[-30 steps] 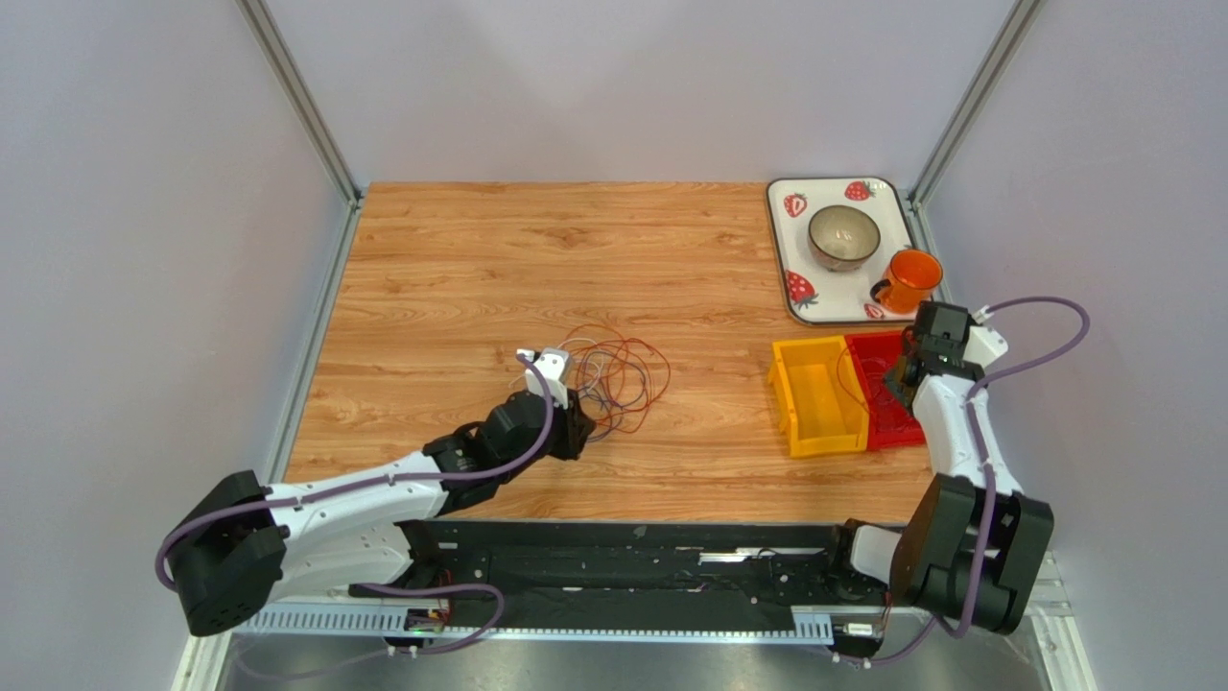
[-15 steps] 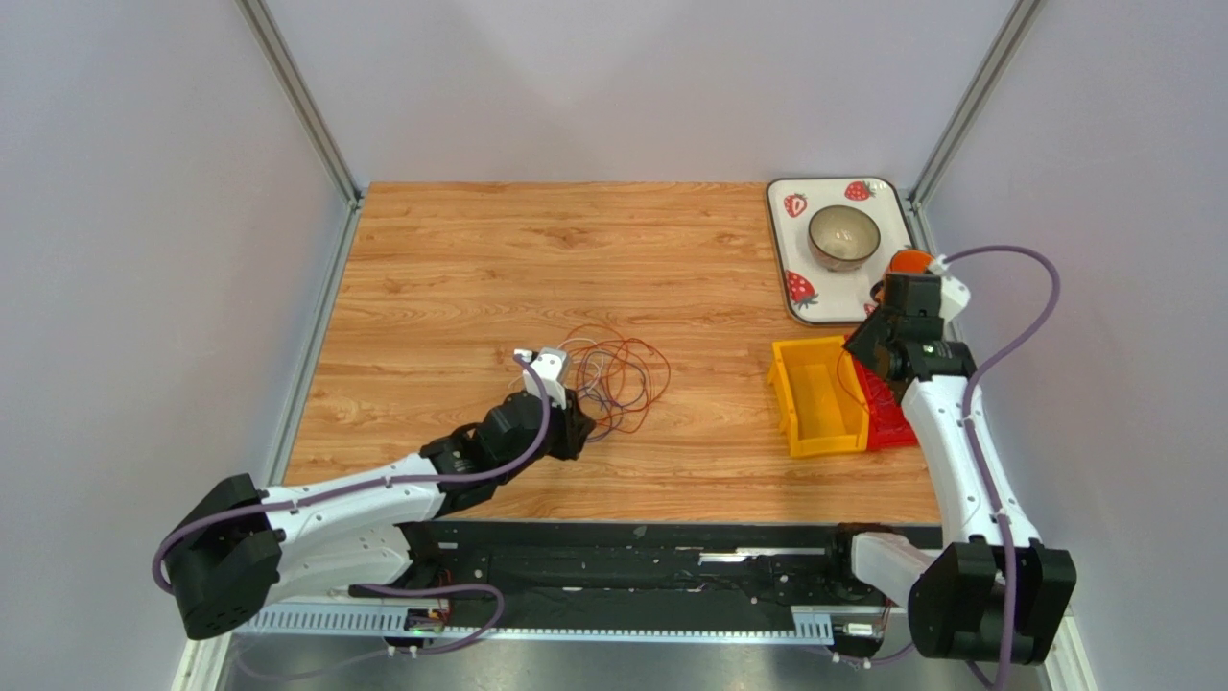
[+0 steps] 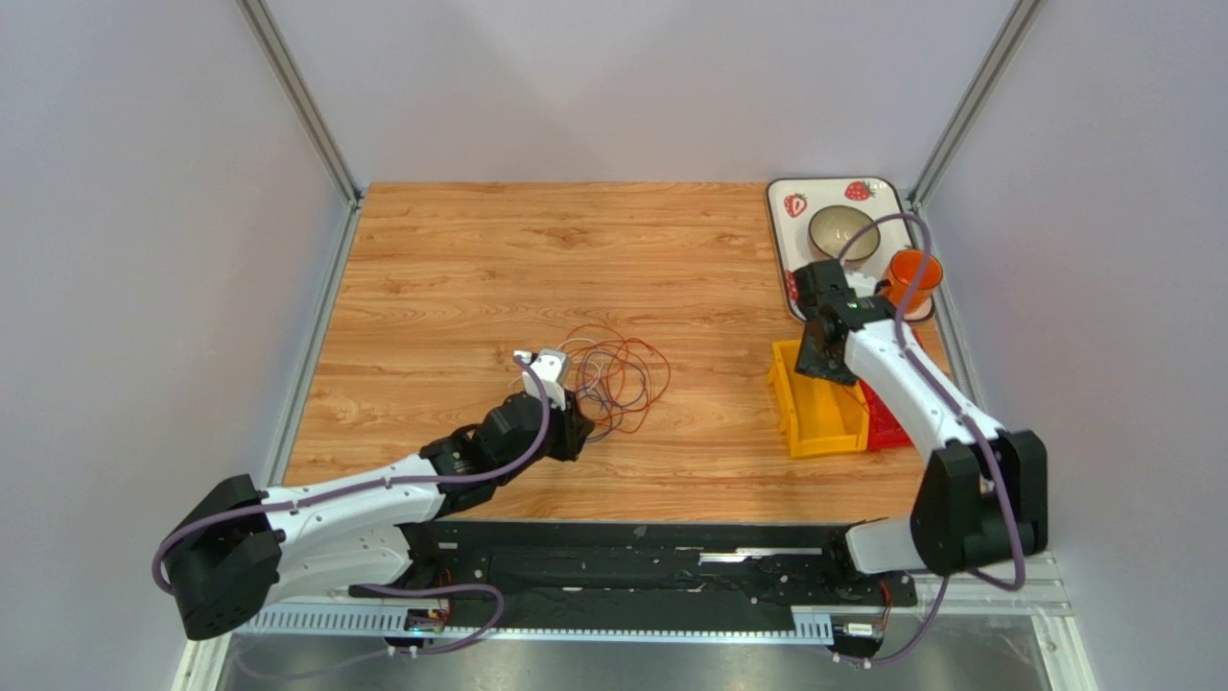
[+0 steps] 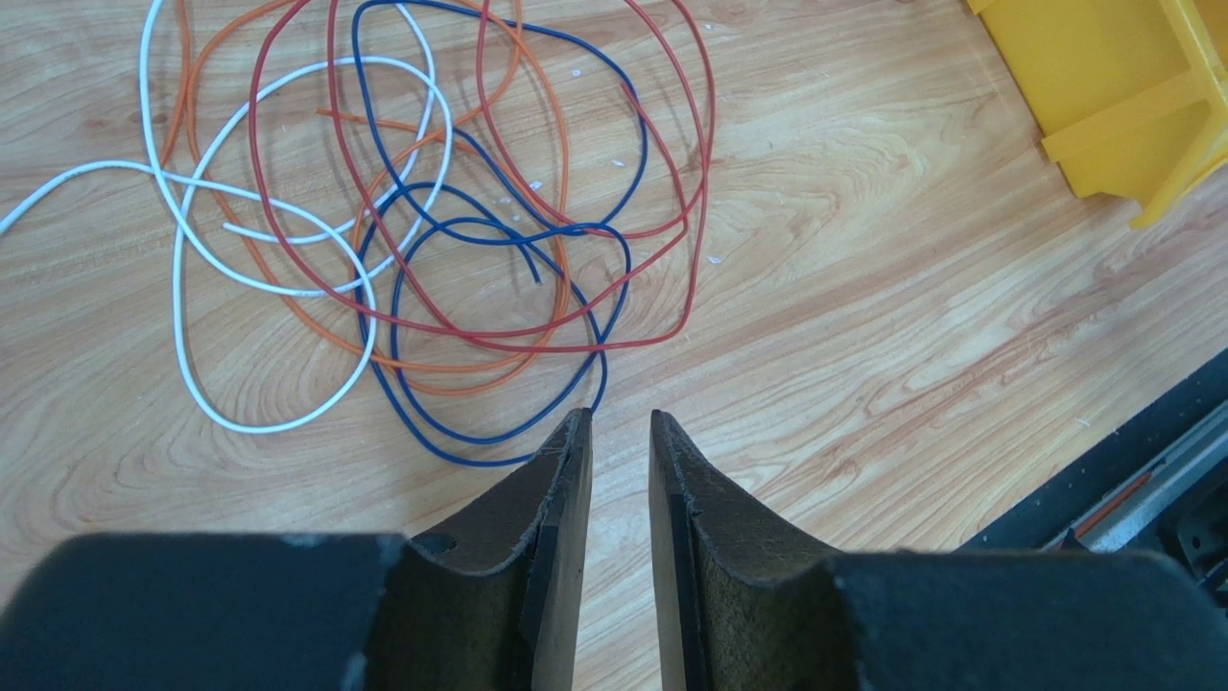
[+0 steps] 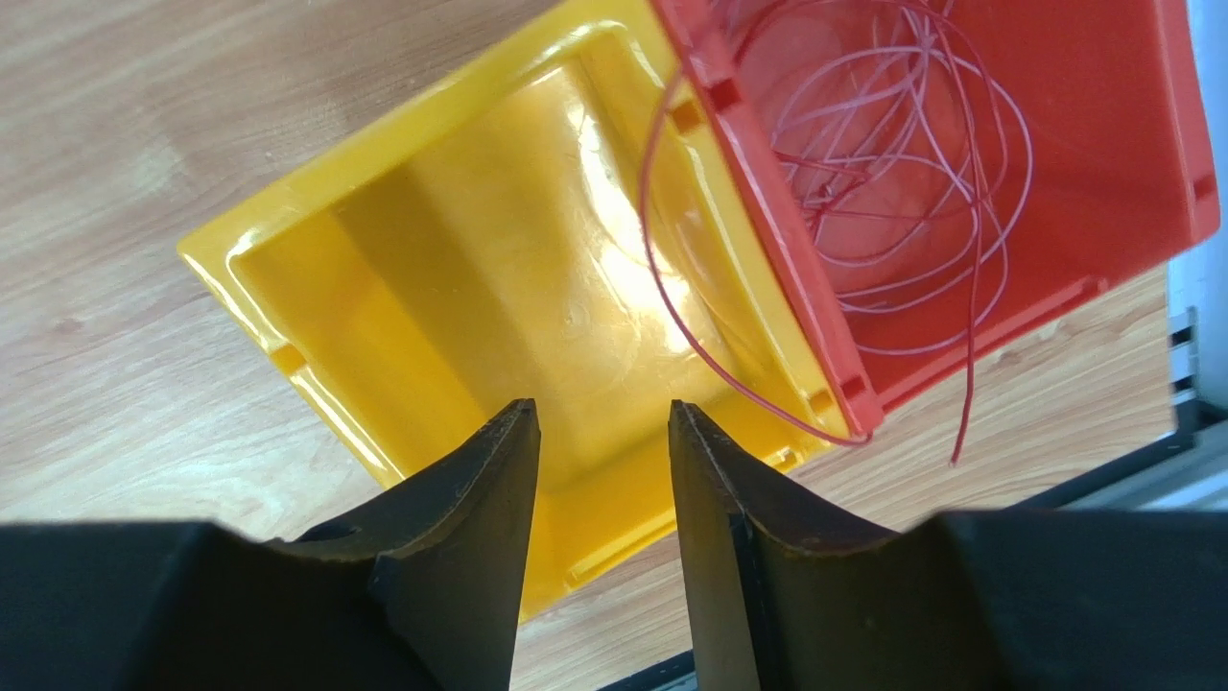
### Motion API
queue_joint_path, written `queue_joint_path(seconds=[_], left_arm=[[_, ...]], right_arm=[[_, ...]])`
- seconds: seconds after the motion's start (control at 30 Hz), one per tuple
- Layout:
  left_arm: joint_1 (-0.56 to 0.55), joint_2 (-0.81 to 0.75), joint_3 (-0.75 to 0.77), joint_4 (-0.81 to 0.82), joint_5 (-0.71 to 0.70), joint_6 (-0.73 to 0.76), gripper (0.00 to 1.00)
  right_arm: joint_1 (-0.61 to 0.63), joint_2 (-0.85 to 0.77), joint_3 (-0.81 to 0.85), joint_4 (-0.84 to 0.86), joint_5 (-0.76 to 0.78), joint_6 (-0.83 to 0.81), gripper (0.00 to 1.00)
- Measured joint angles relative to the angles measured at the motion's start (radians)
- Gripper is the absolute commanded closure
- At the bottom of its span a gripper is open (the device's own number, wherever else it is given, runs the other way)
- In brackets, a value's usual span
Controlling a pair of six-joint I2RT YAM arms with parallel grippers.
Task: Untangle the cables
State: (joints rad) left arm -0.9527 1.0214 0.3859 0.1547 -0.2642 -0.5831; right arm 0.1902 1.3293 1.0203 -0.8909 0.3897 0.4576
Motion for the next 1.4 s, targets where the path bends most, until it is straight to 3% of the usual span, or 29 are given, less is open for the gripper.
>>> queue_joint_path(seconds=[0.13,0.77,1.4], left_arm=[[0.0,-0.002,0.0,0.0,0.0,-0.002,0.7],[0.0,-0.019,-0.006,0.002,0.0,-0.006,0.7],[0.0,-0.032,-0.013,0.005,0.0,-0.007,0.7]], right_arm=[[0.053,0.129,0.053,-0.023,0.066,-0.021,0.58],[0.068,0.346,0.173,-0.093,0.236,-0.063,0.6],[0.068,0.407,0.209,-0.12,0.301,-0.063,0.67]])
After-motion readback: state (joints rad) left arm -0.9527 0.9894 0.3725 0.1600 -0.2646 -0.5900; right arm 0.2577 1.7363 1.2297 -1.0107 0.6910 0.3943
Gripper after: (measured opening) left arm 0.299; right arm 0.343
